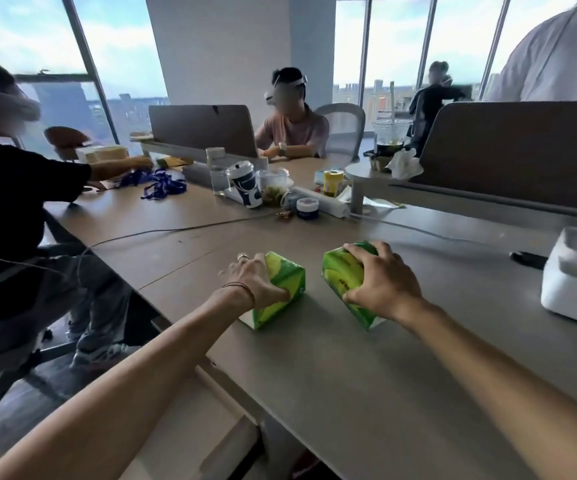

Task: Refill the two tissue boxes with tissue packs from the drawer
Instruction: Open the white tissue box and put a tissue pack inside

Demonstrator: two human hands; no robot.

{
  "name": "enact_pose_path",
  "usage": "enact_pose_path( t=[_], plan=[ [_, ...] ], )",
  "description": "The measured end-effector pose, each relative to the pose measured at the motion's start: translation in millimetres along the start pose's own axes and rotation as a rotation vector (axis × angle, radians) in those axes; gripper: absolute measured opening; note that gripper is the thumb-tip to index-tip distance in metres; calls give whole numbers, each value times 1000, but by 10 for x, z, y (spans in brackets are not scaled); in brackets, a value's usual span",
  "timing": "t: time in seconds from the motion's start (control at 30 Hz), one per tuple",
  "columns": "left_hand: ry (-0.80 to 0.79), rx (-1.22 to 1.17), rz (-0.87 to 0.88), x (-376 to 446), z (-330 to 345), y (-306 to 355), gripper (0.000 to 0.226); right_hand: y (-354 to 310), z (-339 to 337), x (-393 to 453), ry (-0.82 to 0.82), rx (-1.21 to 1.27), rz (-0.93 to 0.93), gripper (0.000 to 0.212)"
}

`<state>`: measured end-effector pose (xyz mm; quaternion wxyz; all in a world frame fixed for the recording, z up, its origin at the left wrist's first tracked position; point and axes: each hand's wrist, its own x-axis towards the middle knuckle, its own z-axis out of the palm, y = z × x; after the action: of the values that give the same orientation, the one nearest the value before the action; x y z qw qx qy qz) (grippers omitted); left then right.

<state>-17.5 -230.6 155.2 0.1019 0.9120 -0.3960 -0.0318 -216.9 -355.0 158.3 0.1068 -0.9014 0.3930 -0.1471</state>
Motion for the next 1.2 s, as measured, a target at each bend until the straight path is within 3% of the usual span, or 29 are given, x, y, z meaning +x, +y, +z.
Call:
enact_pose_path(
  t=[0.1,0.27,0.43,0.6,0.73,0.87,1.03,1.2],
  plan=[
    [127,-41,79,-13,-4,111,107,38,87,6,-68,-14,-1,95],
    [355,-267,241,-196,-15,637,76,29,83,-127,-57,14,-38,79],
    [278,-609,381,-212,85,1591,42,711,-405,-530,176,167,49,56],
    [159,-775,535,-374,371,2760,38,1809,-901,-1047,331,128,270,55],
    [141,-613,795,-529,643,3465,42,2556,-1159,-1311,364,-30,386,57],
    [149,-379,1011,-485,776,3990,39,3039,-1270,-1318,340,-201,355,53],
    [125,-87,1070,-368,994,4325,42,3339,-1250,-1147,258,-392,276,33],
    [147,-63,1034,-425,993,4357,48,3398,-1239,-1157,285,-406,206,30]
  ],
)
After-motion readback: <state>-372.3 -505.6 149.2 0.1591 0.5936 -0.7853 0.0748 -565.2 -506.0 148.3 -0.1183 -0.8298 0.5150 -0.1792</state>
